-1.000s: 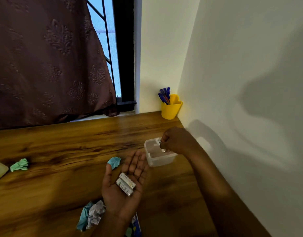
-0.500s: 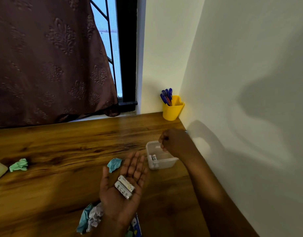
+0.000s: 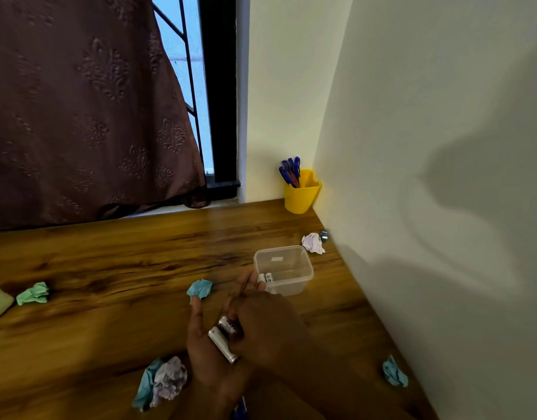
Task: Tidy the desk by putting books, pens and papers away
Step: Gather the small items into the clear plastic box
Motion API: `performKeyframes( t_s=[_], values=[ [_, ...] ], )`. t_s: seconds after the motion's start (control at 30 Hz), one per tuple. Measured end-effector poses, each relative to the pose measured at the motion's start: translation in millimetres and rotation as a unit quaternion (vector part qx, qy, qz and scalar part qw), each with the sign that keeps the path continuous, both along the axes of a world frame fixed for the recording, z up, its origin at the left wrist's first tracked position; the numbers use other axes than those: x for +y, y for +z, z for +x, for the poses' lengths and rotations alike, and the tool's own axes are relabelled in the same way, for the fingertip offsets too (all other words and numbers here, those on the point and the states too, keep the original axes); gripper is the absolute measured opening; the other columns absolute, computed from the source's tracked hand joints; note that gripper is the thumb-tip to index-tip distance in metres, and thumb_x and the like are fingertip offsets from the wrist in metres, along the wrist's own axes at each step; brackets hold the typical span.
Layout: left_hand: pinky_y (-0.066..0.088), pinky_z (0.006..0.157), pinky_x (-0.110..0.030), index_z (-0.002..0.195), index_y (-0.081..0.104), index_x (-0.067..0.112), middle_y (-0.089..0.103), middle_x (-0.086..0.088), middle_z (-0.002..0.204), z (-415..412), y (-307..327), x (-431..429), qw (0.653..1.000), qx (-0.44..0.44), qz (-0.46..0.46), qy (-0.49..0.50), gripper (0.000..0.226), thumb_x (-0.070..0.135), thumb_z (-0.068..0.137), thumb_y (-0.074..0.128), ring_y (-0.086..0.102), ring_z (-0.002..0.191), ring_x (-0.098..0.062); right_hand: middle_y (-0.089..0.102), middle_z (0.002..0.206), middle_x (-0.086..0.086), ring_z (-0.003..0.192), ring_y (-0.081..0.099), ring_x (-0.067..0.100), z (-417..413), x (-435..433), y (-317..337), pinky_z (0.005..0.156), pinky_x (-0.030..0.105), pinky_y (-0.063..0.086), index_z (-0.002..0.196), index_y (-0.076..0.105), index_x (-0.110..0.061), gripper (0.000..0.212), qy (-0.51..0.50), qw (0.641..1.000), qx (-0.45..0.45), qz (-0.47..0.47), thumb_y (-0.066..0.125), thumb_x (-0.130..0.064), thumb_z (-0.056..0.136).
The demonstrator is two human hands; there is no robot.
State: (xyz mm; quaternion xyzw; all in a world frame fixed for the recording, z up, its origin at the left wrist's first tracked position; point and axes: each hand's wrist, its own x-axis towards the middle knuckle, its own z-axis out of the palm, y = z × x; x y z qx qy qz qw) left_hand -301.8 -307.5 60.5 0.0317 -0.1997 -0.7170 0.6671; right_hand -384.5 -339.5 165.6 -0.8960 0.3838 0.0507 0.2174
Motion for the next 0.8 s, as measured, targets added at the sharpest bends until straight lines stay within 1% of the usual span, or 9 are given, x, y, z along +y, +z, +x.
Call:
performKeyframes(
  t_s=[0.07, 0.13, 0.2, 0.3, 0.37, 0.4, 0.47, 0.63, 0.8],
  values=[
    [-0.008, 0.118, -0.037, 0.144, -0.008, 0.012, 0.013, -0.009, 0.158, 1, -5, -3, 0.999, -0.026, 0.031, 0.029, 0.084, 0.073, 0.086, -0.004, -0.002, 0.147, -0.02, 0.056, 0.119, 0.014, 0.11, 0.052, 0.029, -1, 2, 1, 0.09, 0.036, 0.038, 0.116, 0.055, -0.005, 0.034, -0.013, 0.999, -0.018, -0.049, 0.055, -0.028, 0.09],
    [-0.003, 0.117, -0.033, 0.147, -0.001, 0.01, 0.025, -0.008, 0.156, 1, 3, -5, 0.997, -0.034, 0.042, 0.06, 0.087, 0.072, 0.086, -0.007, 0.011, 0.147, -0.019, 0.061, 0.112, 0.01, 0.104, 0.055, 0.025, -1, 2, 6, 0.088, 0.034, 0.039, 0.11, 0.059, -0.008, 0.035, -0.014, 0.998, -0.03, -0.061, 0.056, -0.036, 0.089],
    [0.006, 0.117, -0.03, 0.149, 0.011, 0.003, 0.041, -0.009, 0.148, 1, 17, -8, 0.996, -0.021, 0.053, 0.069, 0.087, 0.066, 0.09, 0.003, 0.028, 0.141, -0.017, 0.065, 0.107, 0.004, 0.098, 0.059, 0.018, -4, -5, 15, 0.089, 0.032, 0.042, 0.107, 0.064, -0.013, 0.031, -0.025, 0.997, -0.071, -0.009, 0.062, -0.035, 0.084],
    [0.031, 0.112, -0.031, 0.147, 0.029, 0.009, 0.049, -0.01, 0.142, 0, 10, -12, 0.982, 0.015, 0.162, 0.098, 0.082, 0.068, 0.091, 0.025, 0.035, 0.137, -0.015, 0.066, 0.09, -0.01, 0.077, 0.06, 0.001, -16, -33, 36, 0.068, 0.018, 0.048, 0.1, 0.067, -0.021, 0.021, -0.102, 0.973, -0.177, 0.111, 0.07, -0.025, 0.079],
    [0.024, 0.116, -0.037, 0.147, 0.024, 0.012, 0.03, -0.01, 0.153, 5, 4, -14, 0.988, 0.08, 0.115, 0.073, 0.077, 0.067, 0.092, 0.028, 0.02, 0.144, -0.021, 0.061, 0.085, -0.013, 0.073, 0.057, -0.001, -27, -58, 49, 0.061, 0.016, 0.043, 0.098, 0.065, -0.023, 0.02, -0.159, 0.962, -0.209, 0.079, 0.071, -0.024, 0.079],
    [0.012, 0.119, -0.036, 0.147, 0.015, 0.012, 0.016, -0.008, 0.156, 4, 7, -14, 0.99, 0.05, 0.102, 0.088, 0.078, 0.067, 0.093, 0.023, 0.009, 0.147, -0.019, 0.061, 0.086, -0.013, 0.074, 0.056, 0.0, -32, -69, 51, 0.059, 0.016, 0.042, 0.097, 0.064, -0.024, 0.02, -0.182, 0.96, -0.207, 0.043, 0.071, -0.023, 0.078],
    [0.0, 0.119, -0.034, 0.147, 0.004, 0.013, 0.002, -0.006, 0.157, 8, 3, -12, 0.988, 0.002, 0.106, 0.115, 0.08, 0.07, 0.092, 0.011, -0.001, 0.147, -0.017, 0.062, 0.09, -0.006, 0.079, 0.055, 0.006, -34, -91, 44, 0.062, 0.016, 0.04, 0.098, 0.063, -0.018, 0.021, -0.197, 0.966, -0.165, -0.007, 0.07, -0.021, 0.079],
    [0.002, 0.117, -0.035, 0.146, 0.001, 0.017, -0.004, -0.004, 0.156, 17, -10, -15, 0.995, 0.024, 0.047, 0.088, 0.076, 0.069, 0.091, 0.006, -0.004, 0.147, -0.016, 0.064, 0.115, 0.01, 0.103, 0.061, 0.023, -12, -117, -24, 0.083, 0.03, 0.048, 0.112, 0.062, -0.006, 0.029, -0.143, 0.985, 0.086, -0.036, 0.064, -0.019, 0.086],
    [-0.001, 0.117, -0.035, 0.145, -0.003, 0.017, -0.008, -0.002, 0.155, 24, -10, -14, 0.994, 0.001, 0.034, 0.107, 0.075, 0.069, 0.091, 0.003, -0.008, 0.146, -0.015, 0.057, 0.128, 0.012, 0.116, 0.056, 0.025, 0, -133, -45, 0.094, 0.031, 0.045, 0.125, 0.053, -0.003, 0.036, -0.139, 0.977, 0.161, -0.021, 0.056, -0.014, 0.091]
  ],
)
